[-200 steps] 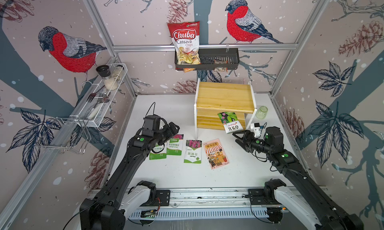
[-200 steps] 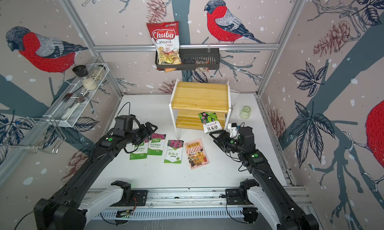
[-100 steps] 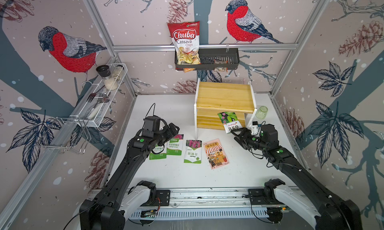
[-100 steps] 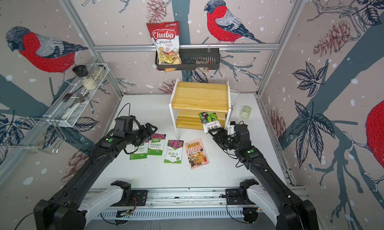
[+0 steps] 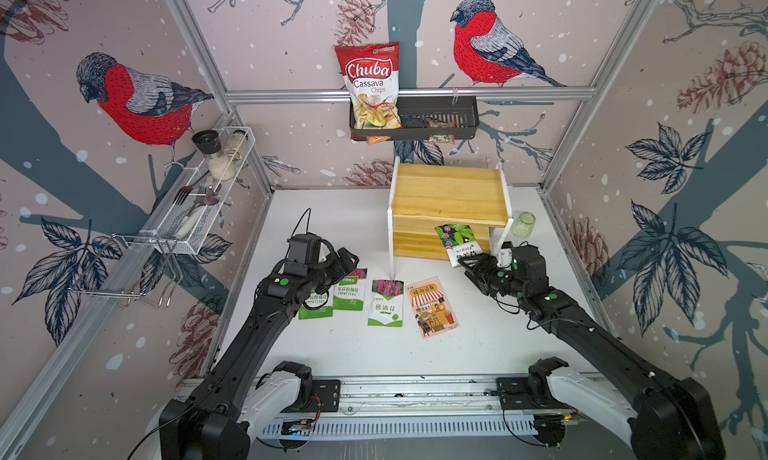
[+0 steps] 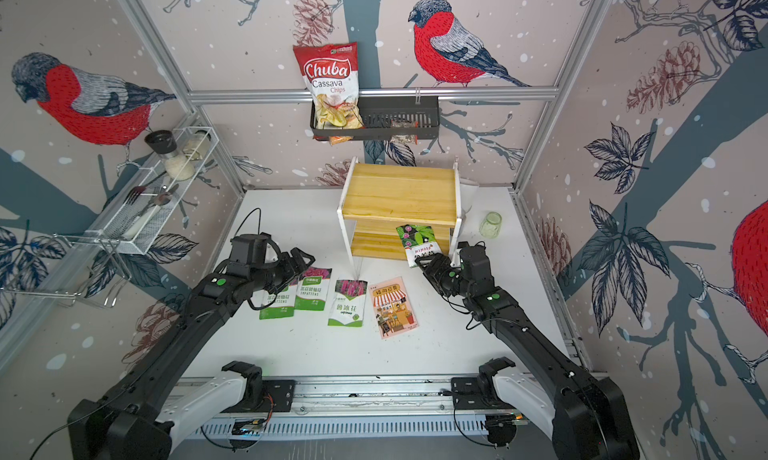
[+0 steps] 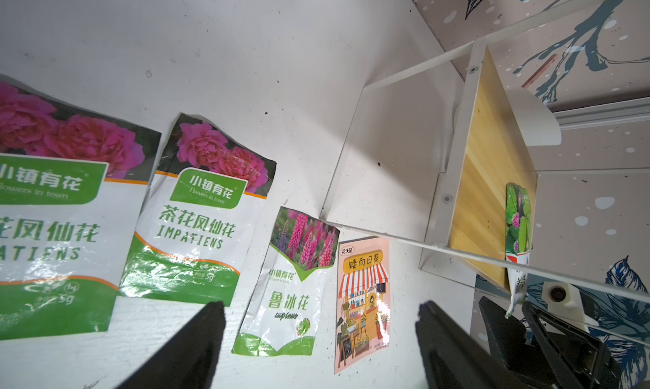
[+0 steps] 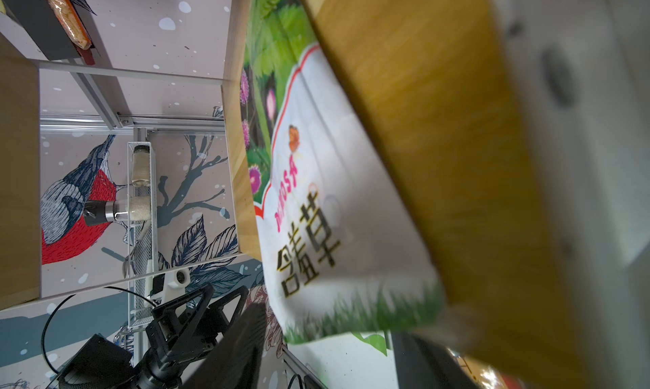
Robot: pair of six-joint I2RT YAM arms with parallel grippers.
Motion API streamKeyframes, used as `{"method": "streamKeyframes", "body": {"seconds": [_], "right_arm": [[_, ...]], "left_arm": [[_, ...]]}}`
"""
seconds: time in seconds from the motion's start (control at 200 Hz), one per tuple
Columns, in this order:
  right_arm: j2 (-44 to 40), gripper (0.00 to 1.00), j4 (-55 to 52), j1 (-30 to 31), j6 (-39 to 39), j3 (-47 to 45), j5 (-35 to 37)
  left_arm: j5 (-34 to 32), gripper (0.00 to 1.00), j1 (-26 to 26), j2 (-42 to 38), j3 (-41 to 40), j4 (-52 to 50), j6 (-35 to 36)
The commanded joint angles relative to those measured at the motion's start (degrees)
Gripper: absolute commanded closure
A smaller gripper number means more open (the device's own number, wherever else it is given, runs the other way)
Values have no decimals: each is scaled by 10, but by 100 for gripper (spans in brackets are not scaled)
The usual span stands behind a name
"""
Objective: Take the seed bag off the shelf
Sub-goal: Pick up the seed packet from the shelf.
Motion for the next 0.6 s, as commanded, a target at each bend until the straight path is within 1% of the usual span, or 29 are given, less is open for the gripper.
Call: {"method": "streamKeyframes", "body": {"seconds": [0.0,0.15,0.275,0.42,0.595], "right_arm": [[3,39,21,9,16,6,18],[7,37,24,24,23,12,36],[10,33,31,32,32,15,51],[18,33,28,40,33,25,65],[13,33,5,52,38,36,101]], "left_arm": [[-3,11,1,0,-2,7,3],[-2,11,1,3,-3,9,3],[-1,11,1,5,-1,10,4],[-2,11,1,5,-1,9,6],[-3,11,2,6,-1,10,5]]}}
